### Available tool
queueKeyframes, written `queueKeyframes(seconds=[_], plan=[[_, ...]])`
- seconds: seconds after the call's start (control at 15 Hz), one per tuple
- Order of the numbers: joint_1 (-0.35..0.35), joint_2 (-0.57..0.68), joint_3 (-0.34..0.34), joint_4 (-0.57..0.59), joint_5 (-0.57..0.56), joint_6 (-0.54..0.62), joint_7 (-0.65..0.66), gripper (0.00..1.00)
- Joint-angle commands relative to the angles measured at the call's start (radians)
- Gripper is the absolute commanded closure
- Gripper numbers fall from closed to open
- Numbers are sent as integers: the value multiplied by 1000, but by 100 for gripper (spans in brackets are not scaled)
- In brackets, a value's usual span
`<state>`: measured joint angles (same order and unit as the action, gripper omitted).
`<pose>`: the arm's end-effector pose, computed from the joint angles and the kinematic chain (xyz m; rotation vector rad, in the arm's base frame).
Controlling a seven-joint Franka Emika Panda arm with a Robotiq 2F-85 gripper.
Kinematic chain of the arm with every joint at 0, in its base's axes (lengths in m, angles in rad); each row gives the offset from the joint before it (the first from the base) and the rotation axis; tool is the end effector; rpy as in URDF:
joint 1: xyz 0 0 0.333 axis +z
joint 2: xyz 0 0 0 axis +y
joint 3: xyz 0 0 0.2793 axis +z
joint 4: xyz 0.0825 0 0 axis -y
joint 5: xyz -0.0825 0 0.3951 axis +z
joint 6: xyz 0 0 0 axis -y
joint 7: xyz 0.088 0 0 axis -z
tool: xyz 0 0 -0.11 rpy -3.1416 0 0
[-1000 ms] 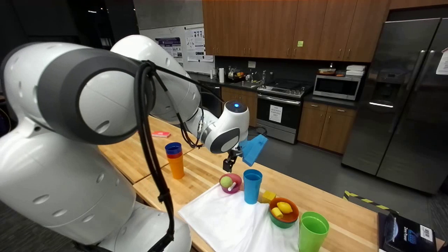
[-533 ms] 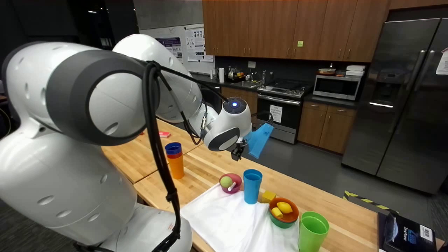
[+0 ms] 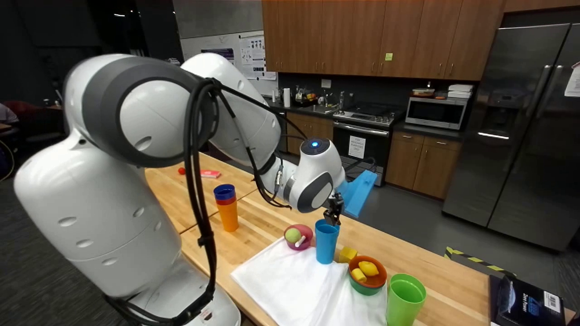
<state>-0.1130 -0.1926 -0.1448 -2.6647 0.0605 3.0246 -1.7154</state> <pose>0.4537 -0.1225 0.3157 2.0485 1.7155 0.4738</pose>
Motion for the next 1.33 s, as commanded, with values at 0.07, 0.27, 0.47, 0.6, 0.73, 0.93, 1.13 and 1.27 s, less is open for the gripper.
queueKeyframes(seconds=[0.07,0.27,0.47,0.6,0.73,0.93,1.13,1.27], plan=[[-294,-17,174,37,-381,-223,290,0],[-86,-58,60,35,-245,-470,180,0],[10,-115,51,34,-172,-667,121,0],[54,-137,55,43,-170,-767,108,0],[82,-143,56,49,-179,-838,103,0],[100,-153,49,52,-182,-872,87,0],[101,-152,36,53,-168,-827,73,0],[103,-162,22,39,-147,-753,64,0]])
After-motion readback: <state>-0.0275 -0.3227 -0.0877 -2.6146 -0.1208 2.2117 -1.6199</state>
